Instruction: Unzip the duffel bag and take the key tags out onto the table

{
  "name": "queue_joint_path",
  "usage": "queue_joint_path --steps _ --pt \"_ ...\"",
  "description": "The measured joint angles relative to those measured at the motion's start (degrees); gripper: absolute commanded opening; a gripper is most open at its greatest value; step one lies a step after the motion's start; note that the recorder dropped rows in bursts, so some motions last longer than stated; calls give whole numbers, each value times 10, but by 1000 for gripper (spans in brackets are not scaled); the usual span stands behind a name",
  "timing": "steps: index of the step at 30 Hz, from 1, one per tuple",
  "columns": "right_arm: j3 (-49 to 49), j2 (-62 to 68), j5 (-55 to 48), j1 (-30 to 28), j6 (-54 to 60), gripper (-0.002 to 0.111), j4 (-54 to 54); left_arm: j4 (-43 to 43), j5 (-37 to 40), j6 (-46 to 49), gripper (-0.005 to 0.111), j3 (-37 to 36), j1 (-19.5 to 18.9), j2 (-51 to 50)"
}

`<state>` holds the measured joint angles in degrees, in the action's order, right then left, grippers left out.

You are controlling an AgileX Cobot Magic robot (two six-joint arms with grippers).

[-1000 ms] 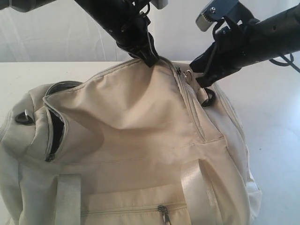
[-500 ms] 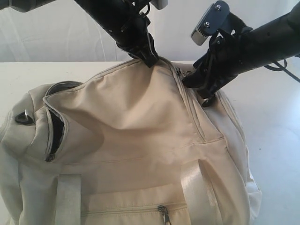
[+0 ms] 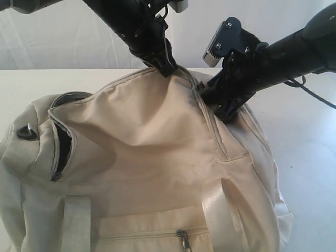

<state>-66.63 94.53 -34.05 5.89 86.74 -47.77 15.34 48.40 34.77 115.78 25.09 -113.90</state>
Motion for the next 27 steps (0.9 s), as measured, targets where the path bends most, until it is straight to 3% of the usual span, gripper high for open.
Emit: queue_joint_path --steps 2,8,14,27 --pt "0 0 3 1 0 0 0 0 1 0 0 0 0 0" --pt "0 -23 4 1 -25 0 5 0 2 0 0 0 0 1" --pt "0 -71 -14 1 -126 0 59 -2 2 0 0 0 0 1" --pt "0 -125 -183 3 -336 0 128 2 -15 -31 0 0 0 -3"
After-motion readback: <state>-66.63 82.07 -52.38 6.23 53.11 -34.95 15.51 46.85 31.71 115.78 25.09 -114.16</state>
